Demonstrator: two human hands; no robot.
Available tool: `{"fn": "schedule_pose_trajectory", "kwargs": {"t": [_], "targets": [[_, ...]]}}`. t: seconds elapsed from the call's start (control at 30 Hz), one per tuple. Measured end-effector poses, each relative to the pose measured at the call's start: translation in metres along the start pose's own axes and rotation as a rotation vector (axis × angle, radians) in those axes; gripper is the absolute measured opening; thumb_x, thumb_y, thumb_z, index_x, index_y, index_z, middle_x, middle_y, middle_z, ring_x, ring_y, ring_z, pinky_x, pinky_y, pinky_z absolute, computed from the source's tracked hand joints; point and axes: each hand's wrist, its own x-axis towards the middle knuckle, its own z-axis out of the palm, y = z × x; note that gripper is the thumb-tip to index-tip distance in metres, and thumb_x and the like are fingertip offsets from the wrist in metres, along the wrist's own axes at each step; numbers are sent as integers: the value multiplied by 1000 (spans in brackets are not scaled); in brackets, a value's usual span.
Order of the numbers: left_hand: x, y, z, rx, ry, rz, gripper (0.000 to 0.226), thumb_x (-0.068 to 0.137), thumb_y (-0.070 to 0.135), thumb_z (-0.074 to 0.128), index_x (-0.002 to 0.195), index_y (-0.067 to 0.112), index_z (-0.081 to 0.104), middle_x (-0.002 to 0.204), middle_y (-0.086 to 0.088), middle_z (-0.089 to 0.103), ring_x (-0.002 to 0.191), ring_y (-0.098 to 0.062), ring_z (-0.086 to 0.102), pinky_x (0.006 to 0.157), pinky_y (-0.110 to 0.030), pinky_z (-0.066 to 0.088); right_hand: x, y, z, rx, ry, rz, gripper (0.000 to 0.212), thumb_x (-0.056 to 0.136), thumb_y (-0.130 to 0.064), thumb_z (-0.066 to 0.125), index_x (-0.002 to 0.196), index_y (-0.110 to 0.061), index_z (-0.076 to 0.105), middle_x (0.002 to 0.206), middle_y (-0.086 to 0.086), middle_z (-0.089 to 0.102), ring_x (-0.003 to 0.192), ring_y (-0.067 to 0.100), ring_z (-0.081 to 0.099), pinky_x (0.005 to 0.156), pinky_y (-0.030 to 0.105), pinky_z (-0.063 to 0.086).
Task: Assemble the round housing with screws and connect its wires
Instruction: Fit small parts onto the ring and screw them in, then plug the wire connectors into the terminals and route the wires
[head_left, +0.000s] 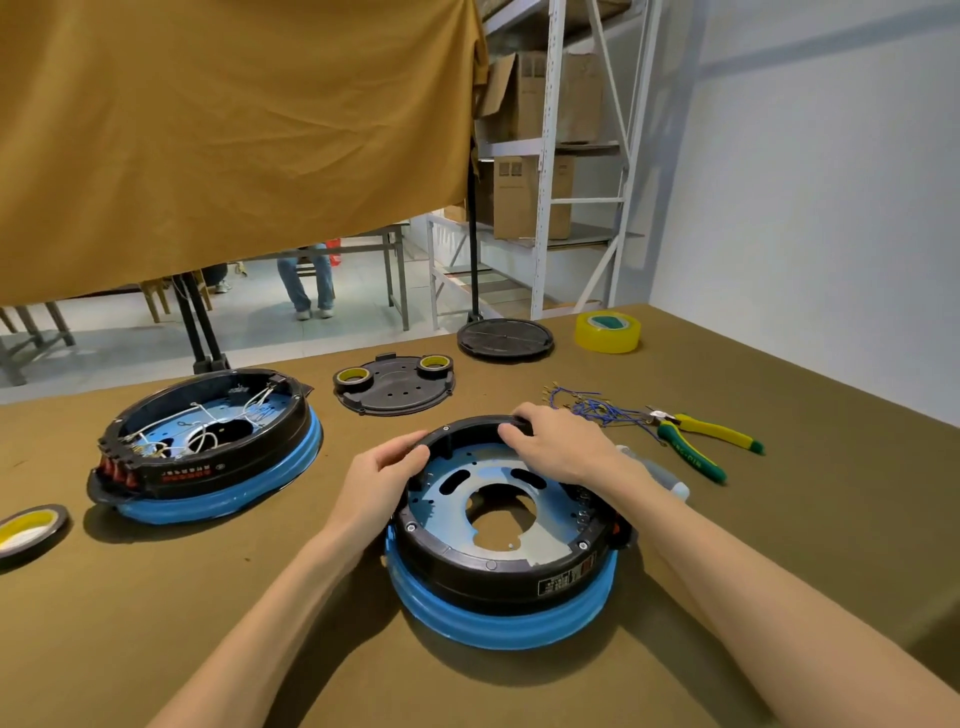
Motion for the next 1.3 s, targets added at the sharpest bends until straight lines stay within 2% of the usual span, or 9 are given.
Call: {"fn": "schedule_pose_trajectory", "kwargs": {"t": [0.13, 0.23, 0.33, 0.5, 0.63, 0.83, 1.03, 1.2, 1.3], "targets": [[10, 7, -2, 83, -28, 8, 35, 103, 11, 57, 126, 35, 69, 106, 25, 69, 89, 11, 67, 62, -6, 50, 5, 3, 1, 152, -24, 53, 43, 105, -54, 37, 120, -21, 60, 105, 2, 70, 100, 25, 63, 86, 40, 50], [13, 10, 0, 129, -39, 26, 36, 104, 8, 53, 124, 33, 68, 107, 20, 70, 85, 11, 68, 60, -6, 50, 19, 14, -5, 444, 154, 147, 36, 105, -39, 44, 108, -10, 67, 98, 6, 70, 94, 25, 64, 81, 36, 48], [14, 7, 7, 83, 11, 35, 33, 104, 5, 52, 125, 25, 70, 108, 11, 73, 89, 2, 69, 63, -10, 51, 36, 47, -12, 227, 312, 257, 26, 99, -19, 51, 110, -8, 71, 108, 10, 71, 100, 31, 65, 85, 39, 53], [18, 0, 9, 44, 34, 72, 31, 103, 5, 54, 118, 25, 72, 104, 16, 74, 84, 10, 69, 63, -8, 51, 55, 88, -6, -134, 80, 322, 45, 100, -34, 54, 143, -23, 58, 143, 16, 54, 129, 41, 51, 106, 45, 44], [21, -4, 8, 38, 25, 73, 32, 103, 6, 55, 115, 30, 72, 103, 17, 75, 90, 5, 69, 68, -11, 52, 71, 94, 1, -178, 173, 263, 30, 98, -32, 61, 127, -24, 66, 129, 11, 65, 122, 35, 54, 101, 42, 43], [23, -7, 7, 42, 18, 65, 33, 103, 7, 55, 114, 33, 72, 105, 15, 76, 95, 1, 70, 71, -14, 52, 83, 90, -1, -33, 280, 213, 21, 96, -16, 63, 116, -19, 69, 115, 5, 73, 110, 28, 64, 99, 40, 49], [25, -7, 6, 42, 12, 57, 32, 102, 7, 55, 115, 31, 72, 103, 14, 77, 92, 2, 71, 69, -14, 54, 90, 89, -14, 371, 335, 189, 12, 96, -11, 67, 98, -13, 79, 102, 7, 75, 99, 21, 68, 92, 38, 56], [24, -5, 7, 37, 11, 60, 34, 102, 5, 55, 110, 33, 73, 97, 17, 78, 91, 1, 72, 66, -14, 55, 77, 65, -45, 644, 487, 18, 9, 94, -7, 70, 97, -11, 77, 78, -1, 72, 67, 6, 64, 63, 20, 49], [23, -3, 8, 51, 17, 70, 33, 102, 4, 55, 110, 31, 73, 93, 18, 78, 87, 5, 71, 63, -11, 53, 65, 46, -62, 832, 476, -42, 11, 93, -3, 70, 95, -12, 76, 77, 0, 74, 58, -1, 65, 55, 14, 49]]}}
